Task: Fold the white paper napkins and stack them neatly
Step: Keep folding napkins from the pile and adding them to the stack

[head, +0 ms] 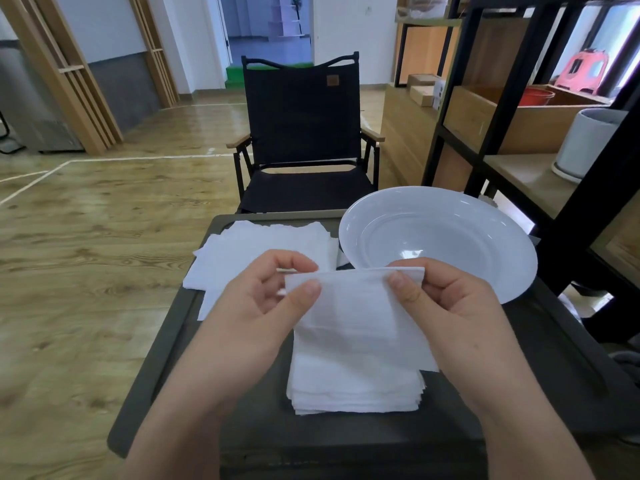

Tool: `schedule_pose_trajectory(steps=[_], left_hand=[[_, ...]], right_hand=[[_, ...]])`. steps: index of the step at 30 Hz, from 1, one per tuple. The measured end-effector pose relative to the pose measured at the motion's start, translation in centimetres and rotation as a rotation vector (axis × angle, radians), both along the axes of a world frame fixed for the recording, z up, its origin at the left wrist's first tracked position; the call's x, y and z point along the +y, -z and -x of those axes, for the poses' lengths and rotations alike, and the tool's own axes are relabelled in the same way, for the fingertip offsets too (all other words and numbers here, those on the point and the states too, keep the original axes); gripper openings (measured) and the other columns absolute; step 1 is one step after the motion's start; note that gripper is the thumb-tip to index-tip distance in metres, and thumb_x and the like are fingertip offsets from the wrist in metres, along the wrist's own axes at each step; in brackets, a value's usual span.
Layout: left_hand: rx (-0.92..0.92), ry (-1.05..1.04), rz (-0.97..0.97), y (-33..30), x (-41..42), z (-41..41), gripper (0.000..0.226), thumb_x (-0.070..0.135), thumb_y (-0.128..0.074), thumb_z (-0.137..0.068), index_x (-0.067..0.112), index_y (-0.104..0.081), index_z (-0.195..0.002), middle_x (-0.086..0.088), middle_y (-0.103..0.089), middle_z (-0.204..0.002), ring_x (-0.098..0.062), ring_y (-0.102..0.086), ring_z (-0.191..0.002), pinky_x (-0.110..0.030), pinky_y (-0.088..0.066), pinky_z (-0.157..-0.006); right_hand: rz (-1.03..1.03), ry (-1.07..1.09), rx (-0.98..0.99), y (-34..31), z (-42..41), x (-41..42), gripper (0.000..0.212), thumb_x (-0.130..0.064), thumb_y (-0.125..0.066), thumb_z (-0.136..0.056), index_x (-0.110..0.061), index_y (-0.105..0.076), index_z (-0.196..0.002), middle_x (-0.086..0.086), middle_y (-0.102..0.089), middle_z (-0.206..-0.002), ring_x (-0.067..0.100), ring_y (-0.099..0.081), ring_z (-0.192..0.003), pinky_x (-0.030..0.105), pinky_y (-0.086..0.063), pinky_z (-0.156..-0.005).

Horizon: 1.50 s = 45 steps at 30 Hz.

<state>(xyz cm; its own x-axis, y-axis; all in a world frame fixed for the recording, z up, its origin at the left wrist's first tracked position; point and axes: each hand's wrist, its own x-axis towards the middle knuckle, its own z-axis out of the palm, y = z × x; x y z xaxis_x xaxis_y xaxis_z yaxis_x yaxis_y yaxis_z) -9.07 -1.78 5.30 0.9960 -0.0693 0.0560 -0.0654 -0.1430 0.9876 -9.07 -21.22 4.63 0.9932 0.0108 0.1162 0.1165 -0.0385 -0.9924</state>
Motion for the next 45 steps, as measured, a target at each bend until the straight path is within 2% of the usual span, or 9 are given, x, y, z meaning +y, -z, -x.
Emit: schedule_pose_trajectory(steps=[3, 8, 12, 16, 21, 30, 36, 41, 45], left_hand=[[0.164, 0.000, -0.080, 0.8, -0.2, -0.4, 0.011, 0.024, -0.058, -0.093, 0.029, -0.062, -0.102, 0.006, -0.065, -0.061, -0.010, -0.059, -0.061, -0.025, -0.050, -0.066], [0.245, -0.129, -0.312, 2.2, 0.0, -1.1, 0.029, 0.035, -0.067, -0.085, 0.041, -0.051, -0.109, 0.005, -0.067, -0.066, -0.009, -0.065, -0.067, -0.030, -0.053, -0.070], [0.129, -0.363, -0.629, 3.3, 0.3, -1.8, 0.028, 0.039, -0.065, -0.086, 0.035, -0.050, -0.109, 0.010, -0.068, -0.080, -0.002, -0.061, -0.078, -0.023, -0.043, -0.061], [-0.055, -0.426, -0.907, 5.0, 2.5, -2.8, 0.037, 0.014, -0.061, -0.085, 0.028, -0.053, -0.119, 0.010, -0.057, -0.119, -0.014, -0.054, -0.103, -0.026, -0.040, -0.075], [-0.143, -0.246, -0.915, 6.6, 3.4, -3.5, 0.050, 0.012, -0.060, -0.081, 0.031, -0.055, -0.127, 0.018, -0.055, -0.128, -0.009, -0.046, -0.122, -0.024, -0.037, -0.096], [-0.169, -0.390, -0.893, 7.0, 3.0, -4.1, 0.007, 0.022, -0.060, -0.087, 0.028, -0.063, -0.087, 0.018, -0.061, -0.097, -0.008, -0.055, -0.092, -0.027, -0.046, -0.070], [-0.212, -0.491, -0.807, 6.0, 2.8, -3.6, 0.009, 0.026, -0.062, -0.089, 0.028, -0.061, -0.080, 0.017, -0.060, -0.089, -0.005, -0.052, -0.082, -0.016, -0.037, -0.060], [-0.289, -0.478, -0.385, 3.4, 1.8, -2.4, 0.010, 0.029, -0.060, -0.089, 0.031, -0.059, -0.080, 0.024, -0.065, -0.093, 0.000, -0.060, -0.091, -0.023, -0.045, -0.071], [-0.186, -0.321, 0.179, 0.0, 0.6, -0.7, 0.013, 0.025, -0.053, -0.078, 0.025, -0.062, -0.070, 0.002, -0.064, -0.072, -0.023, -0.052, -0.066, -0.032, -0.044, -0.061]], right_hand=[[0.022, 0.027, 0.156, 0.5, -0.3, -0.1, 0.019, -0.028, -0.059, -0.095, -0.029, -0.077, -0.089, -0.002, -0.078, -0.084, 0.017, -0.075, -0.082, 0.034, -0.059, -0.075], [0.350, 0.075, 0.277, 2.3, -1.1, -0.3, 0.014, -0.027, -0.059, -0.093, -0.029, -0.073, -0.090, -0.006, -0.075, -0.074, 0.011, -0.070, -0.075, 0.031, -0.056, -0.070], [0.651, 0.265, 0.208, 2.6, -1.1, -0.2, 0.009, -0.039, -0.066, -0.086, -0.031, -0.068, -0.087, -0.008, -0.065, -0.068, 0.003, -0.059, -0.067, 0.019, -0.039, -0.053], [0.618, 0.423, 0.074, 1.6, -0.8, -0.5, 0.009, -0.041, -0.068, -0.084, -0.032, -0.066, -0.084, -0.006, -0.063, -0.062, 0.004, -0.058, -0.062, 0.017, -0.038, -0.052], [0.538, 0.353, 0.089, 1.4, -0.9, -0.3, 0.009, -0.041, -0.067, -0.085, -0.033, -0.066, -0.082, -0.005, -0.064, -0.062, 0.005, -0.059, -0.060, 0.016, -0.038, -0.053], [0.487, 0.289, 0.066, 1.7, -1.0, 0.1, 0.012, -0.043, -0.066, -0.084, -0.032, -0.066, -0.079, -0.001, -0.065, -0.061, 0.008, -0.060, -0.059, 0.019, -0.042, -0.054], [0.466, 0.292, 0.044, 1.8, -1.1, 0.1, 0.012, -0.043, -0.065, -0.085, -0.033, -0.066, -0.078, -0.004, -0.063, -0.060, 0.006, -0.059, -0.058, 0.018, -0.041, -0.054], [0.409, 0.206, 0.021, 1.7, -1.1, 0.4, 0.005, -0.036, -0.068, -0.085, -0.037, -0.065, -0.090, -0.020, -0.066, -0.078, -0.004, -0.061, -0.069, 0.009, -0.044, -0.055], [0.386, 0.025, -0.005, 1.5, -0.7, 1.0, 0.059, -0.027, -0.074, -0.082, -0.057, -0.043, -0.122, -0.029, -0.057, -0.118, -0.011, -0.054, -0.108, 0.014, -0.048, -0.087]])
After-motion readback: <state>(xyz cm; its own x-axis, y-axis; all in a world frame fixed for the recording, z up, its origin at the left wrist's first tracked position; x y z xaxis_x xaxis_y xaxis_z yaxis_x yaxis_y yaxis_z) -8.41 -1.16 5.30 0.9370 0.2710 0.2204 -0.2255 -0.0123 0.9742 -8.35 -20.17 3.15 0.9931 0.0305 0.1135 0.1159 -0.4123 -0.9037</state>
